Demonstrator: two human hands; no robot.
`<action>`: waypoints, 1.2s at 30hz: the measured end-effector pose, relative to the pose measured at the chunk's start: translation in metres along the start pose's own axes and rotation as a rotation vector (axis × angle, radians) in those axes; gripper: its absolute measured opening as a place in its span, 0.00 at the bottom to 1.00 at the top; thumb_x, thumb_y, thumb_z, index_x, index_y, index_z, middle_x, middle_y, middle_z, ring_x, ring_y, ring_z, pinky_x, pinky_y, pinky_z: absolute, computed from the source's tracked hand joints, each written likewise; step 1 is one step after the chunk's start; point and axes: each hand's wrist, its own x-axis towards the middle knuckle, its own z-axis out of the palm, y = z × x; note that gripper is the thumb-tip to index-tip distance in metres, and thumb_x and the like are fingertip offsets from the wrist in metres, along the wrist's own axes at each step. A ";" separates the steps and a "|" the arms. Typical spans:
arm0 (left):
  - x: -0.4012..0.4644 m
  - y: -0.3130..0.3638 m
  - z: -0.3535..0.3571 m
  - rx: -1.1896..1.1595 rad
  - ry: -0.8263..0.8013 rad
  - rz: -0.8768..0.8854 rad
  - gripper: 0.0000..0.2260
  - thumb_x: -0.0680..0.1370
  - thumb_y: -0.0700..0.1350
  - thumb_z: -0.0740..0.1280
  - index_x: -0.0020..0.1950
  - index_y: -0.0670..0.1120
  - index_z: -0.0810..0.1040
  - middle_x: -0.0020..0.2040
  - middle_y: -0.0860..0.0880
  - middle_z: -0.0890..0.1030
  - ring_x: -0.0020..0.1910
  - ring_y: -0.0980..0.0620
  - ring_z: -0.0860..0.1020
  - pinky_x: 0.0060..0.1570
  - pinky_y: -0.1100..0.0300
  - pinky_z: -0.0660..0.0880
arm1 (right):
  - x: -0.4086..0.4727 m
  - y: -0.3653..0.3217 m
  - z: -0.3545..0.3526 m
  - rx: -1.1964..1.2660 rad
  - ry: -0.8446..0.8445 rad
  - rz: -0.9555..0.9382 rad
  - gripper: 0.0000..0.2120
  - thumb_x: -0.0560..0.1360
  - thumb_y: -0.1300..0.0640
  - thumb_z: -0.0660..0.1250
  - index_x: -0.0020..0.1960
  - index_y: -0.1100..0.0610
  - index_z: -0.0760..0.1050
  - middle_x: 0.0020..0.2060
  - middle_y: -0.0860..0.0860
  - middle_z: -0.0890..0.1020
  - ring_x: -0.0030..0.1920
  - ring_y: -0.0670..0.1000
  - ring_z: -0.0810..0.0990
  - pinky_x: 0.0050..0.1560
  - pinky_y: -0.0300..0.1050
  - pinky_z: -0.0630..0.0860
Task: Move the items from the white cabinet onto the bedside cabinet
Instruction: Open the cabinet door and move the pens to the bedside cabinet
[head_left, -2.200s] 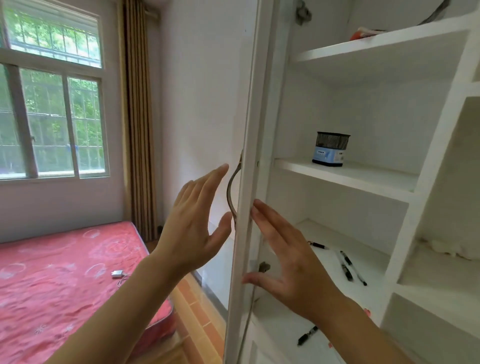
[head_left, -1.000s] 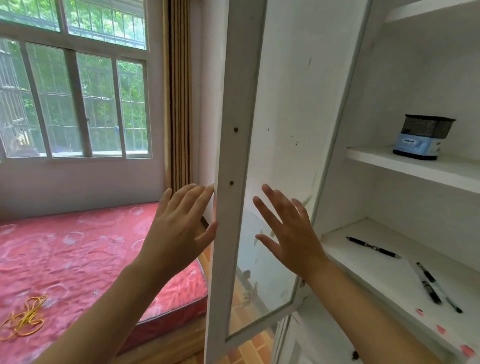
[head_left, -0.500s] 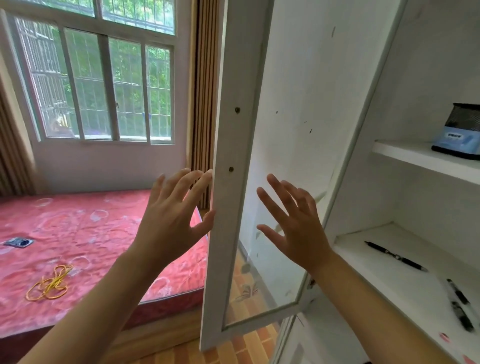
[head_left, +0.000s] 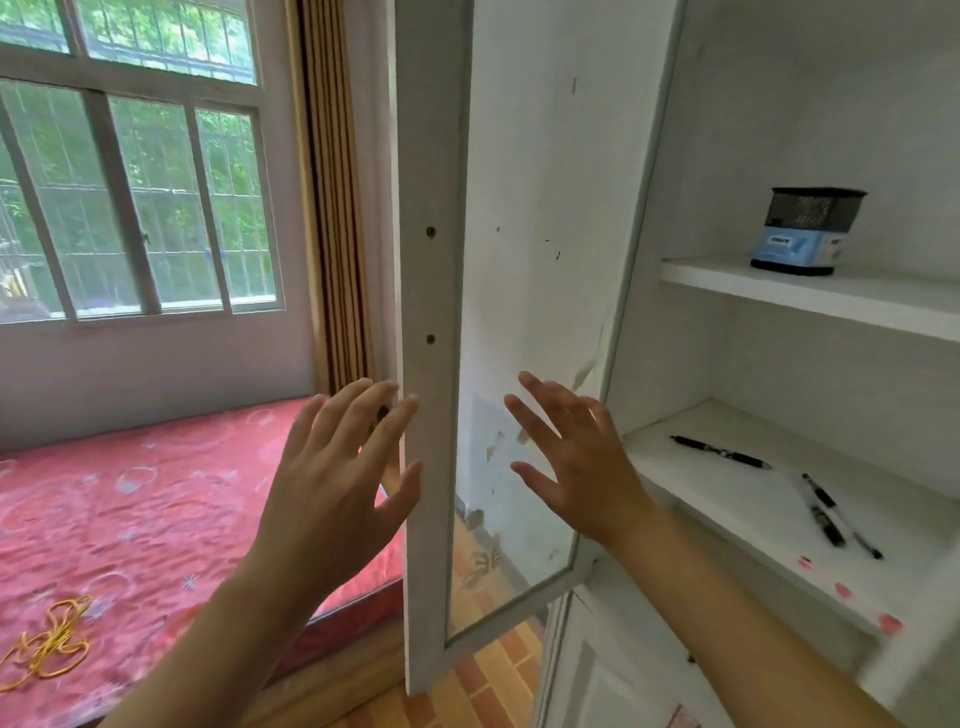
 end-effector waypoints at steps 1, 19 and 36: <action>-0.003 0.003 0.000 -0.017 -0.005 0.021 0.24 0.82 0.55 0.62 0.73 0.43 0.75 0.71 0.40 0.76 0.72 0.37 0.73 0.67 0.34 0.70 | -0.010 0.000 -0.004 0.003 -0.031 0.033 0.35 0.80 0.39 0.65 0.82 0.49 0.58 0.84 0.50 0.54 0.81 0.56 0.60 0.76 0.62 0.62; -0.047 0.110 0.074 -0.302 -0.418 0.134 0.23 0.81 0.57 0.58 0.73 0.49 0.73 0.74 0.45 0.73 0.74 0.41 0.70 0.70 0.37 0.70 | -0.205 0.005 -0.064 0.038 -0.385 0.480 0.26 0.81 0.43 0.56 0.78 0.49 0.66 0.80 0.49 0.64 0.77 0.53 0.64 0.74 0.59 0.65; -0.078 0.248 0.185 -0.319 -0.699 0.105 0.23 0.82 0.58 0.60 0.75 0.50 0.70 0.73 0.48 0.74 0.74 0.44 0.71 0.72 0.41 0.69 | -0.336 0.064 -0.004 0.225 -0.656 0.608 0.28 0.82 0.44 0.51 0.79 0.52 0.65 0.80 0.51 0.62 0.78 0.53 0.63 0.75 0.53 0.64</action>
